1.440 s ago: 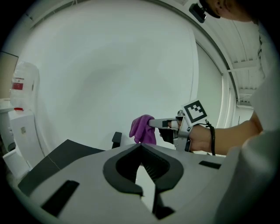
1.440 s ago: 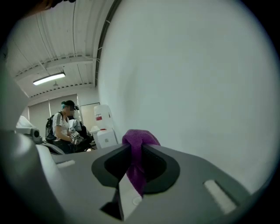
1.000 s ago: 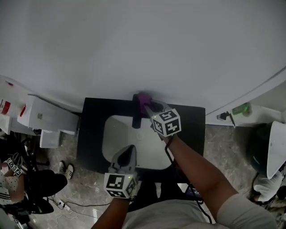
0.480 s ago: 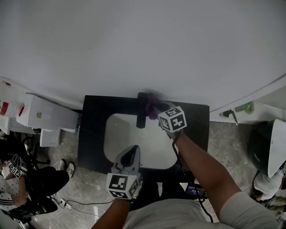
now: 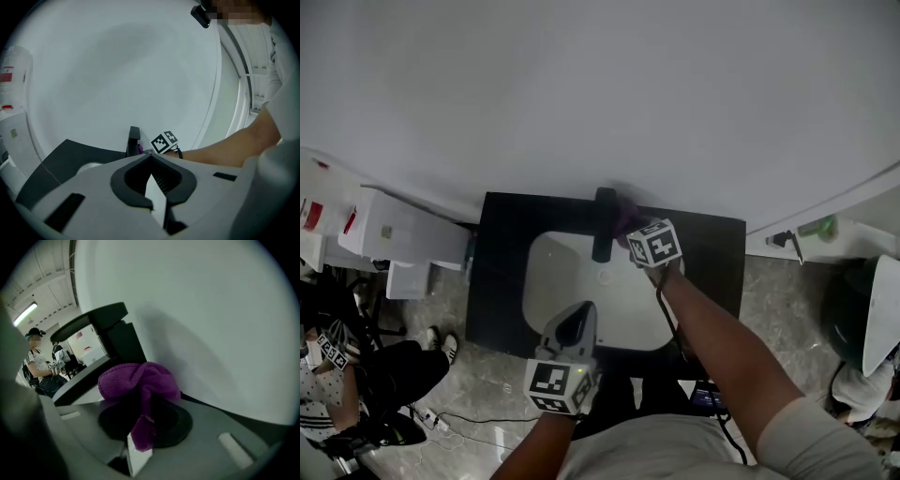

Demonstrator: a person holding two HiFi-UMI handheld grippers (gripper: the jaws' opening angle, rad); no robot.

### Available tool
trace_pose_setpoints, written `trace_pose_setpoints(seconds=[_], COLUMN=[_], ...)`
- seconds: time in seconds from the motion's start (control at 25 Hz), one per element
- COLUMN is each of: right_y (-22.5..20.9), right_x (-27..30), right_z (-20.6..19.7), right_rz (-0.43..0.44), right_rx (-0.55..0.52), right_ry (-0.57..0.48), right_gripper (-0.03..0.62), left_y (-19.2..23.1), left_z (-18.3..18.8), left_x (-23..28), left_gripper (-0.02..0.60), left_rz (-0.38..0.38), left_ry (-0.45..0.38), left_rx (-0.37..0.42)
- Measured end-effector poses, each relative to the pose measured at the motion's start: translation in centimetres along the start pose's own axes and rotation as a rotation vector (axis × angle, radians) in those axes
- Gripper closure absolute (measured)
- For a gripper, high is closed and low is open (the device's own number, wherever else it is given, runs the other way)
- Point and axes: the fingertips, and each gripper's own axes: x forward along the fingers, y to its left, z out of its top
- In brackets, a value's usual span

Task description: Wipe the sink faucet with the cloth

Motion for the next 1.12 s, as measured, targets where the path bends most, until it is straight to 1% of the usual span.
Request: trace_pose_setpoints(seconds=[0.04,0.08,0.12,0.2,0.28,0.32,0.36,0.44,0.52,0.68,0.76,0.84,0.96,1.04,1.12], right_y=[-0.1,0.1,0.6,2.6,5.4,6.7,7.7,8.6,9.5,13.2,14.7,14.5,11.2,9.6,9.9], right_x=[-0.1,-0.9,-2.5,-6.8,-10.3,-11.0,-10.8,-8.6,-7.3,-9.2,-9.8,-9.8,-8.1,-6.8,-6.6], right_z=[-0.1,0.6,1.9,6.1,10.8,12.6,13.8,14.0,12.6,7.8,7.0,9.5,14.2,14.7,13.2], right_rz=[-0.007,-0.018,-0.03,-0.036,-0.019,-0.004,0.012,0.044,0.072,0.145,0.162,0.134,0.06,0.038,0.053], right_rx=[-0.014,-0.026,-0.035,-0.069,-0.156,-0.205,-0.245,-0.283,-0.287,-0.287,-0.276,-0.268,-0.243,-0.224,-0.221], right_ry=[0.013,-0.003,-0.047,-0.182,-0.289,-0.31,-0.302,-0.229,-0.179,-0.158,-0.164,-0.212,-0.245,-0.221,-0.205], right_gripper=[0.532,0.531,0.531,0.533,0.531,0.531,0.531,0.531,0.531,0.533,0.533,0.533,0.531,0.531,0.531], left_y=[0.3,0.5,0.7,0.8,0.7,0.6,0.6,0.5,0.4,1.1,2.2,3.1,3.3,2.8,2.2], left_z=[-0.1,-0.1,0.0,0.4,0.9,1.2,1.4,1.7,1.8,1.8,2.1,2.6,2.9,2.8,2.6], left_x=[-0.2,-0.5,-0.8,-1.4,-1.6,-1.6,-1.7,-1.9,-2.3,-3.0,-3.6,-4.1,-4.2,-4.0,-3.8], left_gripper=[0.577,0.577,0.577,0.577,0.577,0.577,0.577,0.577,0.577,0.577,0.577,0.577,0.577,0.577,0.577], left_rz=[0.003,0.006,0.006,0.0,-0.008,-0.01,-0.01,-0.004,0.001,0.006,0.01,0.011,0.013,0.009,0.005], left_ry=[0.001,0.0,-0.003,-0.01,-0.017,-0.02,-0.023,-0.031,-0.037,-0.046,-0.046,-0.046,-0.048,-0.044,-0.042], left_rx=[-0.007,-0.013,-0.016,-0.012,-0.005,-0.002,-0.001,0.0,-0.003,-0.015,-0.026,-0.027,-0.018,-0.015,-0.014])
